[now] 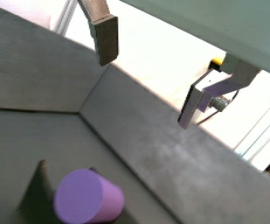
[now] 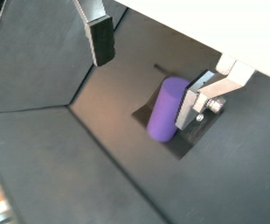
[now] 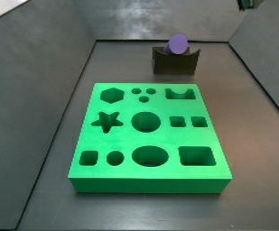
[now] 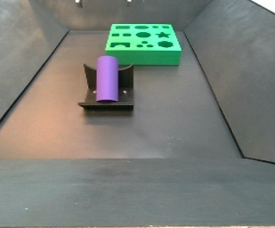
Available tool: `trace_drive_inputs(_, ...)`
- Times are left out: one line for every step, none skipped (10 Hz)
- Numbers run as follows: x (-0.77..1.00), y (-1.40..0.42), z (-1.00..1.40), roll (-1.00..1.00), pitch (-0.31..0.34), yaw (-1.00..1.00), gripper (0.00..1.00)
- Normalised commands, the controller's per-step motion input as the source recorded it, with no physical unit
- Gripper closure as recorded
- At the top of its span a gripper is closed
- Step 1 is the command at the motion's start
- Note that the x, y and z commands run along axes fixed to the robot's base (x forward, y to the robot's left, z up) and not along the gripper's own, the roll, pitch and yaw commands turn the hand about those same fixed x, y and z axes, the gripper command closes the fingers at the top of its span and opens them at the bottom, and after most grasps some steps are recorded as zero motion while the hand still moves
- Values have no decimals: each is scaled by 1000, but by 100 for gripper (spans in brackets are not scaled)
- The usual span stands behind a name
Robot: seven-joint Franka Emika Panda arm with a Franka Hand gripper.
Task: Pick up the round object. Move up. Place the round object on the fixture. Regrasp the round object. Move to above the board. Insert the round object.
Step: Regrasp the round object.
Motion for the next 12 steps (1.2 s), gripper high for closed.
trace_drive_inputs(102, -44, -21, 565, 131, 130, 0)
trace_drive_inputs(102, -38, -16, 334, 121, 149, 0)
trace_drive_inputs(92, -30, -10, 231, 98, 161, 0)
trace_drive_inputs(34, 74, -1000, 160, 169, 33, 0)
trace_drive_inputs(36, 74, -1000, 155, 152, 40, 0)
trace_drive_inputs(46, 64, -1000, 130, 123, 93, 0)
trace_drive_inputs(56, 59, -1000, 105, 104, 118, 0)
trace_drive_inputs(74, 53, -1000, 83, 74, 138, 0)
trace_drive_inputs(81, 48, -1000, 81, 55, 145, 0)
trace_drive_inputs(88, 42, -1000, 82, 27, 144, 0)
trace_drive_inputs(100, 37, -1000, 83, -10, 136, 0)
trace_drive_inputs(113, 28, -1000, 80, -38, 120, 0)
